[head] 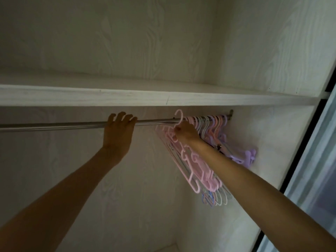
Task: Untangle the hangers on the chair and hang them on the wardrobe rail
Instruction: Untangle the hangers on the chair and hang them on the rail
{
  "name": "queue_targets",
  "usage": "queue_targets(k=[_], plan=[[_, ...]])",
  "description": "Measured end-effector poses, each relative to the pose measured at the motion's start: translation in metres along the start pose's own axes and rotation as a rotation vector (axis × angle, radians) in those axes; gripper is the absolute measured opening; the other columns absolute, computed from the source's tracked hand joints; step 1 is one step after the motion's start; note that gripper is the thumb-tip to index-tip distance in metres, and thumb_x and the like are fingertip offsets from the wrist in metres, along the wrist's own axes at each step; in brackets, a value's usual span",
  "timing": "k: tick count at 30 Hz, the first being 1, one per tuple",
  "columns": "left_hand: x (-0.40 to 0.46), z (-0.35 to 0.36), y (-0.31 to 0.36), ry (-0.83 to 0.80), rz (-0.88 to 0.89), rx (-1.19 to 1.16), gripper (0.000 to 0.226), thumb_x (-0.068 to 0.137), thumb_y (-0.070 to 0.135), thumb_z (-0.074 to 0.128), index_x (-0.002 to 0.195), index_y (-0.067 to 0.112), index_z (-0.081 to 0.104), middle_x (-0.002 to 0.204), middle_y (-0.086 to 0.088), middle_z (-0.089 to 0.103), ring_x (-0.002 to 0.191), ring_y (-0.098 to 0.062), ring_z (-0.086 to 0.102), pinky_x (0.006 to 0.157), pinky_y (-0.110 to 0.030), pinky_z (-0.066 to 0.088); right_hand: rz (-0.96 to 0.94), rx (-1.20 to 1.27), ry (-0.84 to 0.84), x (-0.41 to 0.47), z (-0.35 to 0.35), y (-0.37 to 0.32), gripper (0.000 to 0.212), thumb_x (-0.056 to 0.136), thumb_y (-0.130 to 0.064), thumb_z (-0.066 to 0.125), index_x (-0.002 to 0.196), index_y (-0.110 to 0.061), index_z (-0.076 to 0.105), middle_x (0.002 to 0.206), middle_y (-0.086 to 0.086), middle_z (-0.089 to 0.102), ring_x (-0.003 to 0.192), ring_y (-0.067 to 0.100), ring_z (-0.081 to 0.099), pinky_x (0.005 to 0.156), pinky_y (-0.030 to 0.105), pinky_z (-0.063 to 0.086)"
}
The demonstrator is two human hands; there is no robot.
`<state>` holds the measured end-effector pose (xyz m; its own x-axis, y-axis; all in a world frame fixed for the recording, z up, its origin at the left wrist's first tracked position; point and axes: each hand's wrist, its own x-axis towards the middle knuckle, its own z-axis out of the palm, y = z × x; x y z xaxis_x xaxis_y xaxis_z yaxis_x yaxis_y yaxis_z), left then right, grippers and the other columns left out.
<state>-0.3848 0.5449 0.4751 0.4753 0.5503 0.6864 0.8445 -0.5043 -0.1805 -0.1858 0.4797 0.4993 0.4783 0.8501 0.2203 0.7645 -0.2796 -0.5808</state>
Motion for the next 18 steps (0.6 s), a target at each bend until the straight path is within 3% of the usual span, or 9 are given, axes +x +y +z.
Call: queue_targets(k=[2, 5, 7, 10, 12, 15, 17, 18], plan=[[0.000, -0.004, 0.001, -0.006, 0.001, 0.087, 0.055, 0.068, -0.003, 0.070, 0.121, 0.010, 0.061, 0.118, -0.010, 0.064, 0.119, -0.032, 0.053, 0.105, -0.046, 0.038, 0.002, -0.059, -0.004, 0.012, 0.012, -0.001, 0.026, 0.090, -0.011, 0.046, 0.103, 0.003, 0.064, 0.108, 0.019, 0.067, 0.101, 0.031, 0.065, 0.080, 0.033, 0.052], [0.003, -0.006, 0.006, -0.047, 0.019, 0.179, 0.052, 0.088, 0.010, 0.053, 0.138, 0.014, 0.040, 0.138, -0.006, 0.045, 0.134, -0.026, 0.033, 0.114, -0.042, 0.019, 0.011, -0.116, -0.048, 0.021, 0.029, 0.000, 0.026, 0.084, -0.006, 0.058, 0.108, 0.002, 0.060, 0.112, 0.019, 0.065, 0.104, 0.032, 0.063, 0.087, 0.039, 0.052], [0.003, -0.011, 0.010, -0.069, 0.008, 0.203, 0.047, 0.092, 0.015, 0.048, 0.138, 0.013, 0.038, 0.136, -0.006, 0.044, 0.134, -0.026, 0.032, 0.114, -0.041, 0.019, 0.019, -0.113, -0.036, 0.025, 0.036, 0.004, 0.031, 0.084, -0.008, 0.060, 0.113, 0.002, 0.057, 0.114, 0.019, 0.064, 0.107, 0.033, 0.062, 0.091, 0.041, 0.050], [0.001, -0.015, 0.013, -0.093, -0.008, 0.170, 0.045, 0.093, 0.016, 0.046, 0.137, 0.012, 0.038, 0.132, -0.005, 0.047, 0.129, -0.025, 0.036, 0.110, -0.039, 0.024, -0.002, -0.083, -0.027, 0.022, 0.035, 0.011, 0.026, 0.092, -0.027, 0.053, 0.104, -0.004, 0.059, 0.108, 0.016, 0.066, 0.101, 0.030, 0.063, 0.083, 0.033, 0.050], [0.002, -0.016, 0.014, -0.106, -0.003, 0.194, 0.047, 0.090, 0.015, 0.050, 0.136, 0.011, 0.039, 0.130, -0.005, 0.047, 0.127, -0.025, 0.037, 0.108, -0.038, 0.027, -0.109, -0.164, 0.036, 0.011, 0.025, 0.015, 0.030, 0.093, -0.035, 0.049, 0.094, -0.007, 0.061, 0.100, 0.014, 0.067, 0.093, 0.029, 0.064, 0.070, 0.027, 0.043], [0.005, -0.017, 0.017, -0.158, 0.009, 0.277, 0.046, 0.087, 0.015, 0.054, 0.132, 0.009, 0.043, 0.129, -0.006, 0.047, 0.126, -0.025, 0.038, 0.105, -0.037, 0.031, -0.400, -0.326, 0.330, -0.003, 0.005, 0.016, 0.022, 0.094, -0.027, 0.049, 0.097, -0.006, 0.057, 0.090, 0.008, 0.062, 0.079, 0.024, 0.060, 0.061, 0.026, 0.035], [0.007, -0.018, 0.020, -0.190, 0.027, 0.326, 0.044, 0.087, 0.016, 0.055, 0.129, 0.008, 0.046, 0.127, -0.007, 0.047, 0.123, -0.026, 0.040, 0.103, -0.037, 0.033, -0.588, -0.309, 0.351, 0.001, -0.002, 0.009, 0.024, 0.093, -0.025, 0.052, 0.107, -0.006, 0.054, 0.103, 0.009, 0.060, 0.091, 0.027, 0.059, 0.067, 0.029, 0.040], [0.008, -0.019, 0.021, -0.207, 0.032, 0.356, 0.042, 0.087, 0.016, 0.055, 0.127, 0.008, 0.047, 0.125, -0.007, 0.048, 0.121, -0.026, 0.042, 0.102, -0.036, 0.034, -0.634, -0.338, 0.292, 0.007, -0.001, 0.006, 0.035, 0.092, -0.028, 0.054, 0.119, -0.007, 0.053, 0.117, 0.011, 0.058, 0.106, 0.027, 0.056, 0.081, 0.032, 0.043]])
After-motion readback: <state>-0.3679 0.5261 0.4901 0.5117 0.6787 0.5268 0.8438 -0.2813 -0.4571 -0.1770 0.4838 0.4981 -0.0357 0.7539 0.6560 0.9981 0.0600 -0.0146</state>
